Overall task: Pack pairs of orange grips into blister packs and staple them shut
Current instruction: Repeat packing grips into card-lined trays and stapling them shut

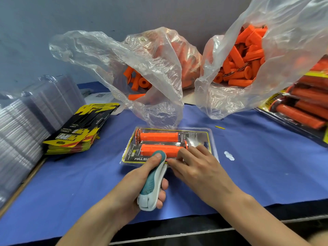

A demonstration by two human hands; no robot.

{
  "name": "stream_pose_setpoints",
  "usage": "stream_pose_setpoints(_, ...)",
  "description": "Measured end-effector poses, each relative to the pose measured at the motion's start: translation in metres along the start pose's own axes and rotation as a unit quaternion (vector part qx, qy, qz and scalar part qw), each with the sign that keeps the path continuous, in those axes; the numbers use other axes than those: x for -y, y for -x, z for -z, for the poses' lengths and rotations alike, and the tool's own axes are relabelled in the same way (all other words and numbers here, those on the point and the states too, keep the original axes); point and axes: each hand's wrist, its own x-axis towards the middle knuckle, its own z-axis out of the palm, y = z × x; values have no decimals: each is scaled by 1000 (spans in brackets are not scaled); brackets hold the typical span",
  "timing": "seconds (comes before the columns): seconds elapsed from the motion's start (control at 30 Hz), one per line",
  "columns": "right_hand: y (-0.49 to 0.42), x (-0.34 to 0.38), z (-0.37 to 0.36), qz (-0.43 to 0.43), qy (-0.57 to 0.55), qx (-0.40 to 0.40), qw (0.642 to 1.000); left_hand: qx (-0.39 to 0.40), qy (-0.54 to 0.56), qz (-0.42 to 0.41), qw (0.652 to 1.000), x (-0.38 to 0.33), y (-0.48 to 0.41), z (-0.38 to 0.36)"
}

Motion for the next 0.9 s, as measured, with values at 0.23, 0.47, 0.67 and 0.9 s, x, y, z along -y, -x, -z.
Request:
stream_pose_setpoints(0.23,-9,10,-10,-54,16,47,997,17,-2,-7,1000,0,-1,-4)
stream_pose_setpoints(0.47,-17,8,-9,-22,-8,46,999,22,5,2,1000,-1,1,-4)
stream_pose_setpoints(0.67,-14,8,-8,-21,-3,44,999,28,25,3,999,0,3,-8)
stream_pose_setpoints(0.9,-7,4,-8,-56,13,74,996,51,-184,42,981,-17,23,29)
